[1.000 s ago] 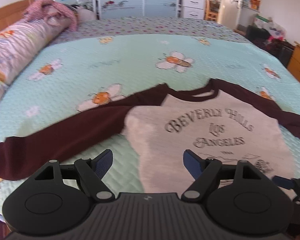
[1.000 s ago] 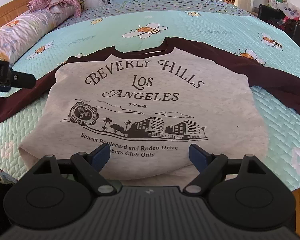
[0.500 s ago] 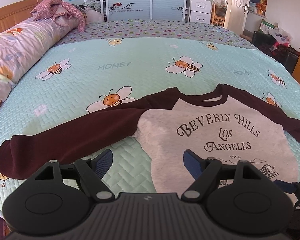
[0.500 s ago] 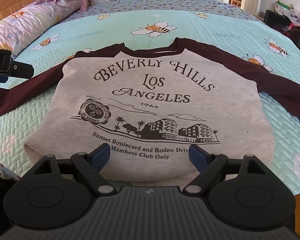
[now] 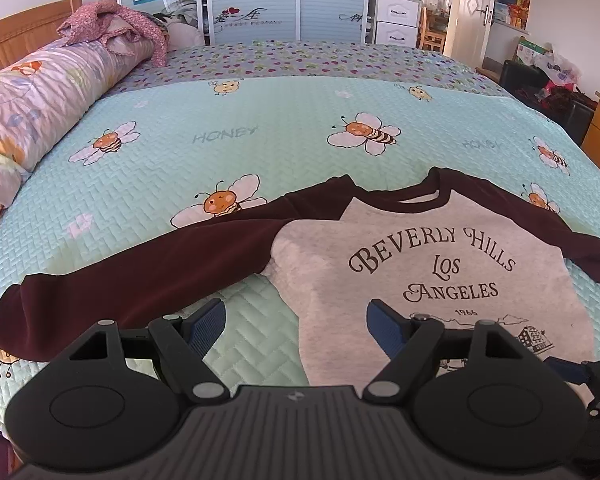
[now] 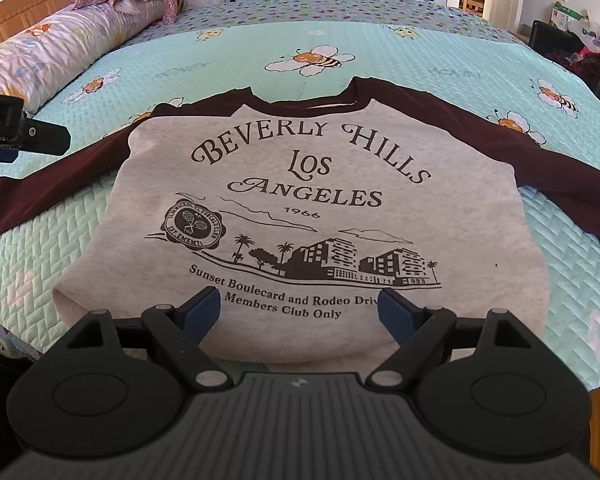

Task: Fold clothes

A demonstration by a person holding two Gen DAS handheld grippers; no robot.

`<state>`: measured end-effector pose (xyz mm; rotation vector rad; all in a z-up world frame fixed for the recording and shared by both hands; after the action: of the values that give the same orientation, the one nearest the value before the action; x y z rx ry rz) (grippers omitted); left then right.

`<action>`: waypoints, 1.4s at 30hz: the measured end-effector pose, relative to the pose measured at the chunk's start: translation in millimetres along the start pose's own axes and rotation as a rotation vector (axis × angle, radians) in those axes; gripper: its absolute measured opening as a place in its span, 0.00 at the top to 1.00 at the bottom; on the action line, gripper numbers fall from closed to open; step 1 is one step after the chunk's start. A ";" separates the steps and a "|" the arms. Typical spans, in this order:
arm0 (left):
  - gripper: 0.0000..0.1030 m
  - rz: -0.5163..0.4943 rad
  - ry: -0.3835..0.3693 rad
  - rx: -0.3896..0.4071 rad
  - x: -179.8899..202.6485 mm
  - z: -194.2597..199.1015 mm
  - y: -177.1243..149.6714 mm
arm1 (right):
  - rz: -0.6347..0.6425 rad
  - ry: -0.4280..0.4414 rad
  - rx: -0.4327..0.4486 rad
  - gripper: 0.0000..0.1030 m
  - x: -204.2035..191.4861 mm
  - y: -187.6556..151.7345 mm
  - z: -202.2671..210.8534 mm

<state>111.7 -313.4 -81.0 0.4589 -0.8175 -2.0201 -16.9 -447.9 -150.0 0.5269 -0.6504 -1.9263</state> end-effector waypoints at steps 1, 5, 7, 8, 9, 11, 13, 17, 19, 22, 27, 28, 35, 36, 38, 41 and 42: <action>0.22 -0.001 -0.001 -0.003 0.3 -0.6 -0.3 | -0.002 0.001 0.001 0.16 0.3 0.3 0.2; 0.22 0.000 -0.003 -0.016 1.2 -4.7 -3.3 | -0.008 0.004 0.005 0.16 2.0 1.0 0.7; 0.22 0.005 -0.006 -0.028 1.1 -7.7 -5.6 | -0.012 0.007 0.005 0.16 3.0 1.0 0.1; 0.22 0.007 -0.007 -0.033 0.8 -9.3 -6.8 | -0.014 0.008 0.005 0.16 3.3 0.8 -0.2; 0.22 0.009 -0.008 -0.039 0.3 -11.0 -8.0 | -0.017 0.009 0.004 0.16 3.5 0.5 -0.8; 0.22 0.015 -0.015 -0.050 -1.3 -15.3 -10.1 | -0.022 0.011 0.001 0.16 4.2 -0.1 -2.0; 0.22 0.027 -0.032 -0.059 -4.6 -20.2 -11.4 | -0.028 0.013 -0.001 0.16 5.5 -0.7 -3.4; 0.22 0.119 -0.077 -0.092 -27.7 -37.8 -11.1 | -0.040 0.015 -0.007 0.16 8.1 -2.5 -6.4; 0.22 0.225 -0.124 -0.109 -47.2 -48.4 -9.6 | -0.048 0.017 -0.012 0.16 10.5 -3.7 -9.0; 0.22 0.391 -0.192 -0.134 -71.9 -65.2 -7.2 | -0.064 0.022 -0.021 0.16 14.1 -5.9 -13.7; 0.22 0.429 -0.206 -0.127 -84.8 -93.8 16.0 | -0.083 0.033 -0.022 0.16 16.7 -6.6 -19.8; 0.22 0.432 -0.207 -0.130 -85.8 -100.4 20.9 | -0.091 0.040 -0.015 0.16 17.8 -5.8 -20.2; 0.22 0.274 -0.214 -0.113 -70.6 -150.3 79.6 | -0.217 0.107 0.035 0.16 39.9 -1.0 -26.8; 0.22 0.219 -0.202 -0.122 -65.8 -160.7 87.7 | -0.233 0.114 0.037 0.16 42.9 -2.1 -29.4; 0.22 0.082 -0.153 -0.145 -56.8 -181.7 96.9 | -0.263 0.130 0.042 0.16 47.5 -4.0 -33.9; 0.22 -0.167 -0.097 -0.186 -40.3 -214.4 97.2 | -0.282 0.153 0.054 0.15 50.0 -4.1 -37.2; 0.22 -0.238 -0.095 -0.203 -34.7 -224.7 94.0 | -0.281 0.159 0.057 0.15 50.0 -4.3 -37.8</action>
<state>319.6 -404.9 -175.5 0.3595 -0.6284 -2.3327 -17.1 -499.8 -185.5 0.8354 -0.5523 -2.1047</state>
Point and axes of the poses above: each gripper's, at about its wrist camera, not at the fingertips, and z roughly against the way its jaws point, x to its right, y to its top, the point moved 8 cm from there along -z, roughly the way its jaws point, and after that the axes turned 1 degree about -z, right-handed, at the moved point
